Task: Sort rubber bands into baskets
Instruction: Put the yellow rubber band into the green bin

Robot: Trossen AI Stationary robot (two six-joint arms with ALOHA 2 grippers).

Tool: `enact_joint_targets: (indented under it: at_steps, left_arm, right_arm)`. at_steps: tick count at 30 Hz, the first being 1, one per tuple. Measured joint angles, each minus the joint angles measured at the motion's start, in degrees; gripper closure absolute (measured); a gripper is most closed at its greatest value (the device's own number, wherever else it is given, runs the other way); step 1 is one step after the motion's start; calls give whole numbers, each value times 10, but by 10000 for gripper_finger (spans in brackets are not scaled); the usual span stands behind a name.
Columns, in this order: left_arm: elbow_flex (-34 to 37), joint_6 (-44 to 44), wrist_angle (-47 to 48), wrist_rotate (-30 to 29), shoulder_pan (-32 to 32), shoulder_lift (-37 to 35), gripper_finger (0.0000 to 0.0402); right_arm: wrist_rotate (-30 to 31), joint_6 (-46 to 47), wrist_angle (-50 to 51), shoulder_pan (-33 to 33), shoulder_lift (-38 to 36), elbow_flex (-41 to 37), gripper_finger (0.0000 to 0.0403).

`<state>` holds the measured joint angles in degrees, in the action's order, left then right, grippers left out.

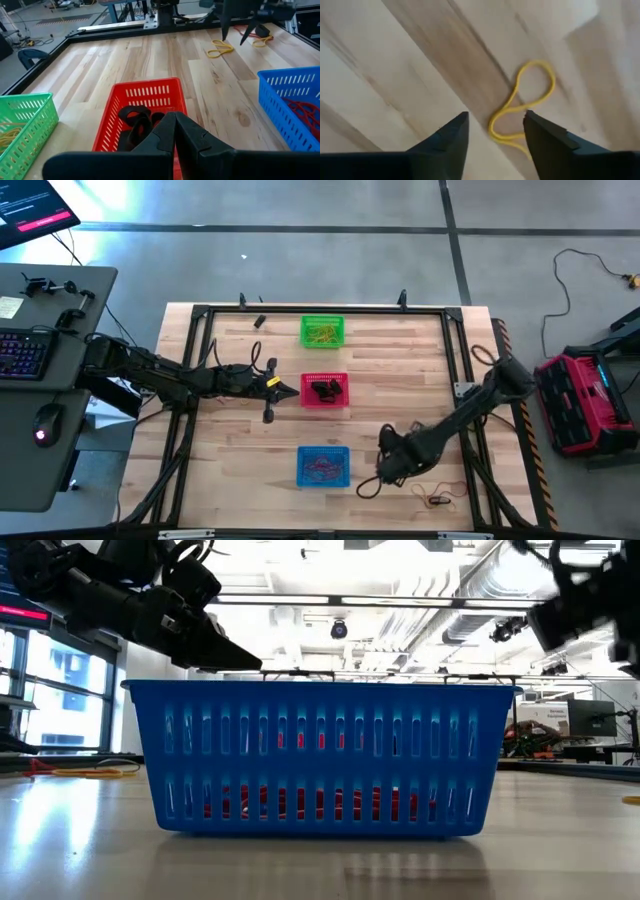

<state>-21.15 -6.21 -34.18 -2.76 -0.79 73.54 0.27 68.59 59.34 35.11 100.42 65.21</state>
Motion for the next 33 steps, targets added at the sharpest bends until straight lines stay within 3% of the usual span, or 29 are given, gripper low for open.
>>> enact_joint_targets:
  at_steps: [3, 9, 19, 25, 33]
  left_arm:
    - [0, 0, 0, 0, 0, 0, 401]
    - [0, 0, 0, 0, 0, 0, 401]
    - [0, 1, 0, 0, 0, 0, 401]
    - [0, 3, 1, 0, 0, 0, 401]
    - [0, 6, 1, 0, 0, 0, 401]
  right_arm:
    - [-37, 11, -1, -4, 17, -5, 195]
    - [-40, 12, 8, -7, 20, -12, 176]
    - [-36, 21, -2, -7, 19, -36, 224]
    - [-51, 20, -76, -7, 17, -72, 235]
    - [-50, 19, -77, -7, 18, -69, 254]
